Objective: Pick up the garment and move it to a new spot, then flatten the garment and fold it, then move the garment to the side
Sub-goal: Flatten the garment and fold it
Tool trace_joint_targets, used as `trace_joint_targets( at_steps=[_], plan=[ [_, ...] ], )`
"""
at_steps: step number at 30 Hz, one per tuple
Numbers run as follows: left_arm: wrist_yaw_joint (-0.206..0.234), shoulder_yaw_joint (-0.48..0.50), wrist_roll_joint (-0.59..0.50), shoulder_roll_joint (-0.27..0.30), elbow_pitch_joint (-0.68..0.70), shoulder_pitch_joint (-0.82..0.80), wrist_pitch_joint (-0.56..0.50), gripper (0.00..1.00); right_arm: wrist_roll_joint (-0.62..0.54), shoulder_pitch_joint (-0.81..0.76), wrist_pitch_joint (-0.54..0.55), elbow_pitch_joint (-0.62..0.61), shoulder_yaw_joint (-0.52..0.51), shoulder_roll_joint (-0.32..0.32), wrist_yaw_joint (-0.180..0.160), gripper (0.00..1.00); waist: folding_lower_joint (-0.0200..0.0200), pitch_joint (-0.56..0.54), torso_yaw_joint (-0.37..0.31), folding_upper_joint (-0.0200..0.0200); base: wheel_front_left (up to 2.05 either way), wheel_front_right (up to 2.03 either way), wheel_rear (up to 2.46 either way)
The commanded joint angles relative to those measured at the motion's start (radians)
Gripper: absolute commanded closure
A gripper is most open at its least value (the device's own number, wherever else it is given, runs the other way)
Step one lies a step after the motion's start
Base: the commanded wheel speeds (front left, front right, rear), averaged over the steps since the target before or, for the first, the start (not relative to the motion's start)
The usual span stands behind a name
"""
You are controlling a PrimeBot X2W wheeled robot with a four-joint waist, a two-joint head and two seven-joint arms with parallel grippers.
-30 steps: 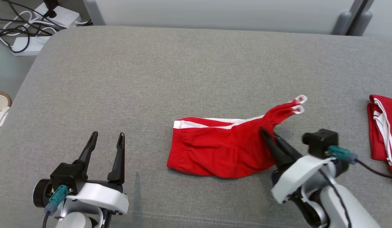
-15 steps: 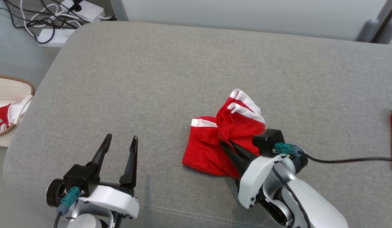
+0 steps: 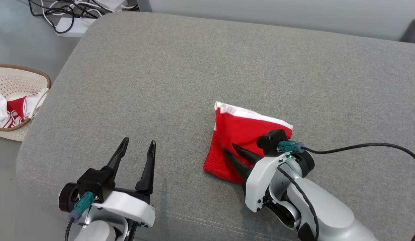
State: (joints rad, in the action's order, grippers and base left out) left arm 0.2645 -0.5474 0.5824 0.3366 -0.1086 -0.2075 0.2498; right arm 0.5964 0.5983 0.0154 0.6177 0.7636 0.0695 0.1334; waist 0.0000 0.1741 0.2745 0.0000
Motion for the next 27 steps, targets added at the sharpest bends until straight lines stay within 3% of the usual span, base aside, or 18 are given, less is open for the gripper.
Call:
trace_joint_targets(
  at_steps=[1,8,12,17,22,27],
  plan=[
    [-0.007,0.035,-0.011,0.022,0.017,-0.051,0.007,0.00,0.031,0.021,-0.018,-0.014,0.025,-0.019,-0.003,0.00,0.0000,0.001,0.002,0.0000,0.00,0.00,0.00],
    [-0.010,0.035,-0.016,0.018,0.010,-0.056,0.008,0.00,0.151,0.058,-0.075,-0.027,0.110,-0.019,-0.003,0.00,0.0000,0.004,-0.004,0.0000,0.00,0.00,0.00],
    [-0.005,0.042,-0.016,0.019,0.010,-0.050,0.009,0.00,0.147,0.083,-0.181,-0.051,0.088,-0.019,-0.003,0.00,0.0000,0.004,-0.019,0.0000,0.00,0.00,0.00],
    [0.003,0.055,-0.018,0.024,0.016,-0.039,0.010,0.00,0.069,0.053,-0.265,-0.088,-0.054,0.049,-0.003,0.00,0.0000,-0.003,-0.044,0.0000,0.00,0.00,0.00],
    [0.012,0.068,-0.022,0.034,0.028,-0.034,0.010,0.00,-0.059,-0.055,-0.276,-0.209,-0.297,0.136,-0.003,0.00,0.0000,-0.001,-0.077,0.0000,0.00,0.00,0.00],
    [0.018,0.080,-0.023,0.043,0.034,-0.032,0.011,0.00,-0.178,-0.224,-0.277,-0.304,-0.491,0.142,-0.003,0.00,0.0000,-0.001,-0.105,0.0000,0.00,0.00,0.00]
  ],
)
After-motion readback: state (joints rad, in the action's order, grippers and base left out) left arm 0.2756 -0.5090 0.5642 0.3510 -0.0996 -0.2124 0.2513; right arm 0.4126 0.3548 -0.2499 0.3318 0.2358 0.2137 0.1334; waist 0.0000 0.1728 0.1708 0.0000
